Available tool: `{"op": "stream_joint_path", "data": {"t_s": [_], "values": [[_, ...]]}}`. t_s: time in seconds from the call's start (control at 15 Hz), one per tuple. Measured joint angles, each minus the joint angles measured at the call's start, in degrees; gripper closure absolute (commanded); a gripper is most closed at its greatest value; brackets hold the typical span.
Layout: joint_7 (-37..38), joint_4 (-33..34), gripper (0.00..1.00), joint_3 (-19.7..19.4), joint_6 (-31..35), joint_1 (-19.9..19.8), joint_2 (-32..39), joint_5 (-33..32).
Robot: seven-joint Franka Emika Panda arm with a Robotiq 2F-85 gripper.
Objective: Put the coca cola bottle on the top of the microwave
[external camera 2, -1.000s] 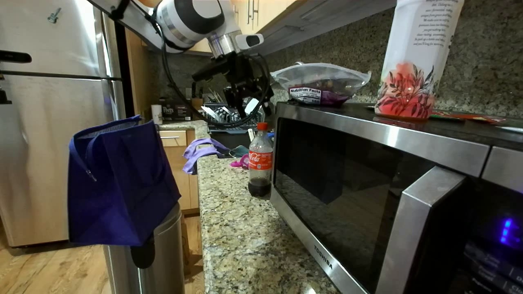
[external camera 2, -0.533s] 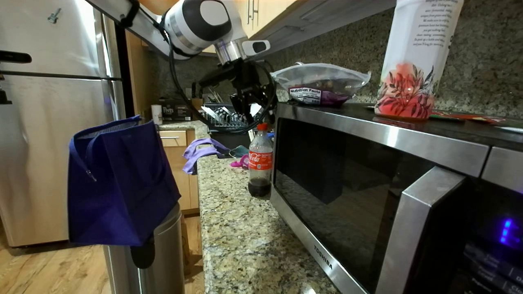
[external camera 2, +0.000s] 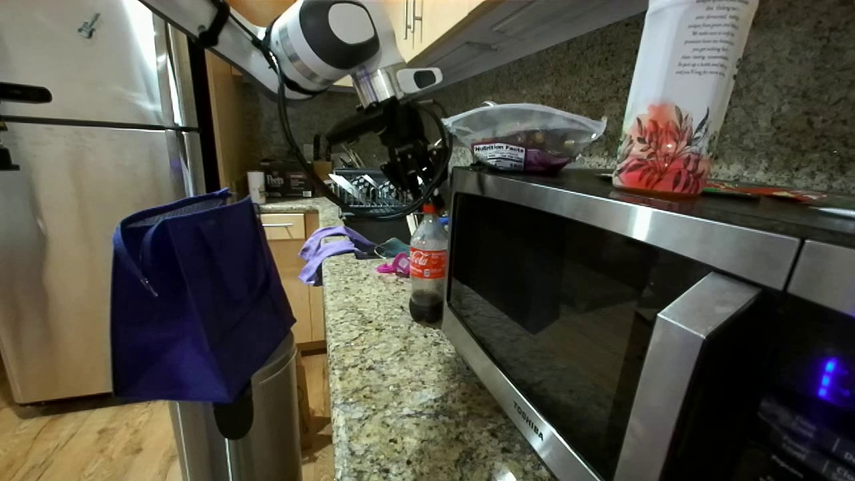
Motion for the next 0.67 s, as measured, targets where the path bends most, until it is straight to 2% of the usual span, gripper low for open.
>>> {"op": "stream_joint_path", "data": {"t_s": [0.2,0.4,0.67], "values": [[0.00,0.21,0.87,-0.02,-0.08,-0.03,-0.05,0.00],[0.00,0.69,0.85,-0.31,-0.11,-0.09,-0.85,-0.01],[0.00,0.75,0.85,-0.70,-0.10,-0.58,-5.72,-0.11]]}}
